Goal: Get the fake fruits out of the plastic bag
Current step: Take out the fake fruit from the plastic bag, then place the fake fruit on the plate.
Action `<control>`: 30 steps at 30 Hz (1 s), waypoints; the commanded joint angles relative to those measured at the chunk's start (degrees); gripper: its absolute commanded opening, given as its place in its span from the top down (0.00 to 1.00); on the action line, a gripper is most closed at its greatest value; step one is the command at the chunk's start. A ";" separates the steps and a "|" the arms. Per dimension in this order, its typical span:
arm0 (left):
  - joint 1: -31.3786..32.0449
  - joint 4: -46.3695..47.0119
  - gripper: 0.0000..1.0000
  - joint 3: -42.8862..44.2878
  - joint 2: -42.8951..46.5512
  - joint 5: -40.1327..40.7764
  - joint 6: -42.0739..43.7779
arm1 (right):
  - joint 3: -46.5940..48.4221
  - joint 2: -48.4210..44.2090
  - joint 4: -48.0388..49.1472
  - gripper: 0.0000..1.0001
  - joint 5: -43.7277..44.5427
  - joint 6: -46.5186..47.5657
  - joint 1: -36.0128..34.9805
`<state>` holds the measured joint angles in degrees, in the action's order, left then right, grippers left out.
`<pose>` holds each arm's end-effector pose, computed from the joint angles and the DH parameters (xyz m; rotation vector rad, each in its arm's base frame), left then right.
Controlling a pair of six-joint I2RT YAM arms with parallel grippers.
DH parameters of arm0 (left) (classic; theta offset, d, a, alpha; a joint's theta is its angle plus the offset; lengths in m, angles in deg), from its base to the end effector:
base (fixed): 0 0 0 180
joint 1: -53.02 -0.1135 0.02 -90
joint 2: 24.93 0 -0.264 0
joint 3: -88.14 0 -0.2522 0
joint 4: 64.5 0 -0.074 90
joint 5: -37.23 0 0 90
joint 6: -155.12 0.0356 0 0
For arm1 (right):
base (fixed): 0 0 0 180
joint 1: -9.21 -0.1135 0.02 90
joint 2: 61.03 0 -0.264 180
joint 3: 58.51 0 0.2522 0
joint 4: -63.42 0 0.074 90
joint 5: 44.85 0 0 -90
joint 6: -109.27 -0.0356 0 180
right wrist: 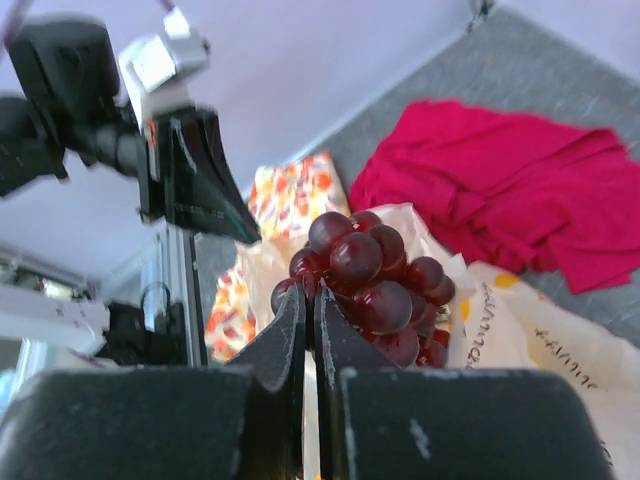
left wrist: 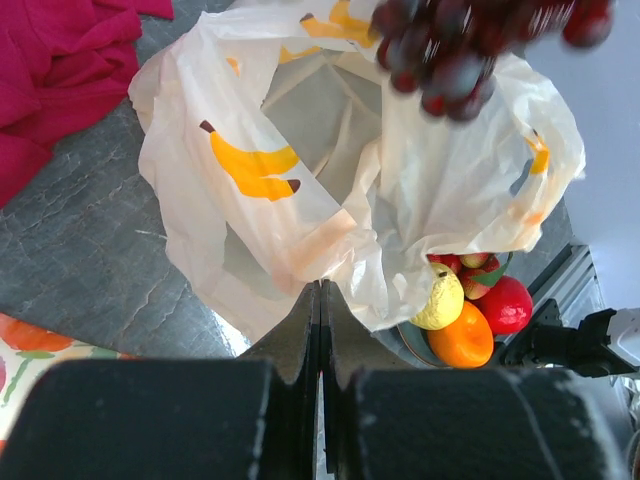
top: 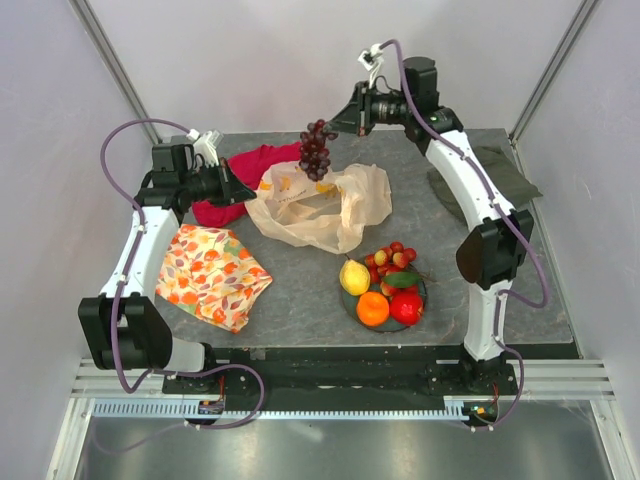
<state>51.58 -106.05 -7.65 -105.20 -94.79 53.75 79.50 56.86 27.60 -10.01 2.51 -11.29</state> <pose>0.3071 -0.0161 0.3297 0.1628 2.1679 -0.9083 0.4311 0.1924 0.4081 -0.7691 1.7720 1.3238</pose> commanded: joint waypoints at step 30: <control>-3.05 1.86 0.98 10.76 2.66 8.81 3.73 | -28.00 -37.20 -45.78 1.00 5.68 49.27 19.97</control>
<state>48.63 -105.59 2.65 -105.07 -84.36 56.63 52.68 24.18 -10.78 -6.21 42.55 8.93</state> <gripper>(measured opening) 0.022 0.051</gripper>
